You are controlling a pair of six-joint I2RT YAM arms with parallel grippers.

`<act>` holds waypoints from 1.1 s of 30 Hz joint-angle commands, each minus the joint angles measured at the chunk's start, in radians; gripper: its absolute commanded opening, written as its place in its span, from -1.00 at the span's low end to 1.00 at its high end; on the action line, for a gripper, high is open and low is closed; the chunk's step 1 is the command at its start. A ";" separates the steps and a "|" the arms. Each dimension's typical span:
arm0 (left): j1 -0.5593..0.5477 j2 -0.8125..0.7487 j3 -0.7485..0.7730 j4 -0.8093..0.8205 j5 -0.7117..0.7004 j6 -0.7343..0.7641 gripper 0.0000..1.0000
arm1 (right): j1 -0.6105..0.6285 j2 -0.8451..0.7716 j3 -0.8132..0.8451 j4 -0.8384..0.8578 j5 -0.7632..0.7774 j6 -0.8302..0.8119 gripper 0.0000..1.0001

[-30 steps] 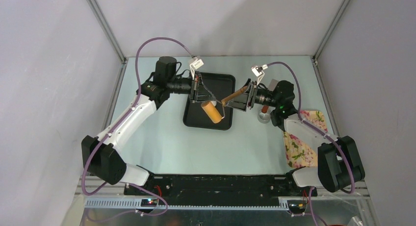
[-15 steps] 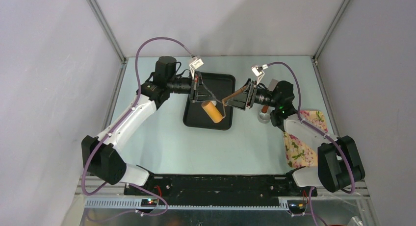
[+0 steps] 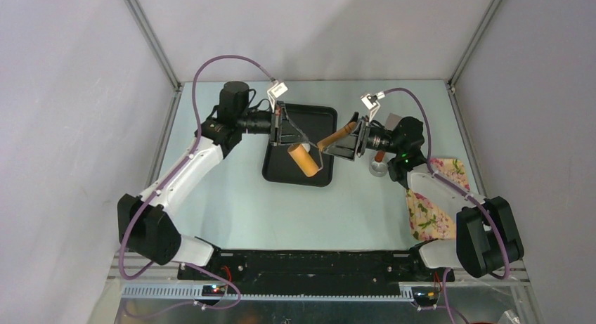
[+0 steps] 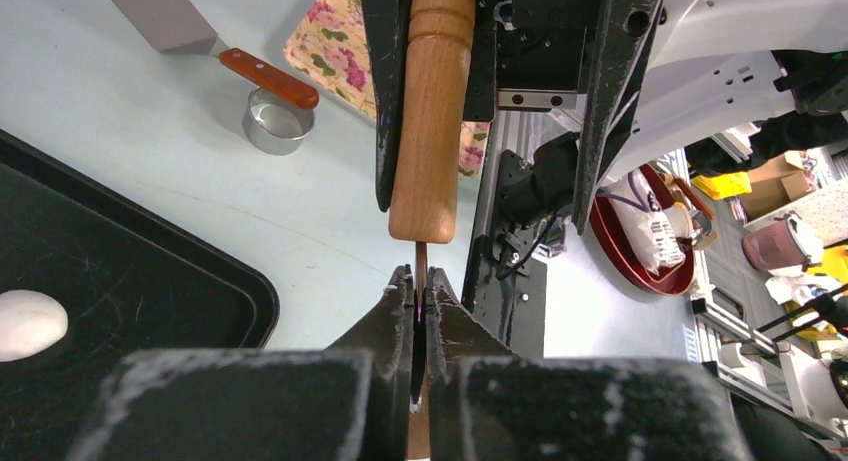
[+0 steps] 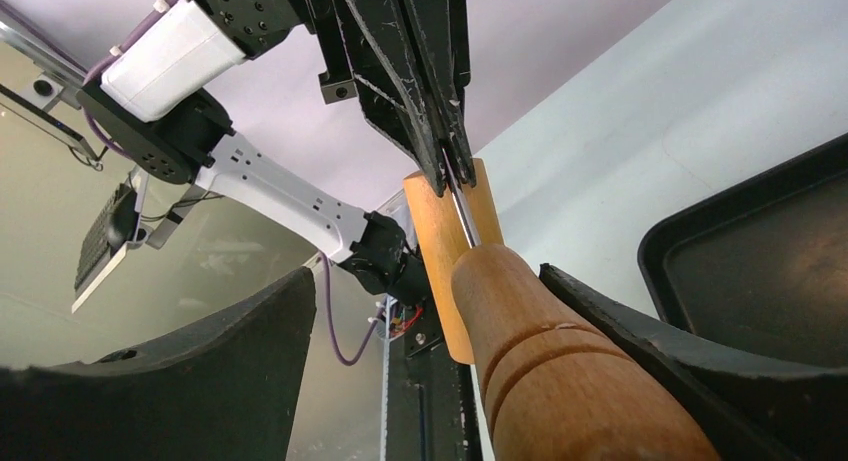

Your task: Roll out the dumpling wrappers from the dough

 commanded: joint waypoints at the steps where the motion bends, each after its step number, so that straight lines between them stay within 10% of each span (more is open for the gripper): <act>1: 0.024 -0.039 -0.010 0.070 -0.039 -0.037 -1.00 | -0.005 -0.044 0.008 0.114 -0.015 0.044 0.65; 33: 0.033 -0.033 -0.047 0.154 -0.028 -0.096 -1.00 | 0.022 -0.015 0.017 0.018 0.148 -0.033 0.19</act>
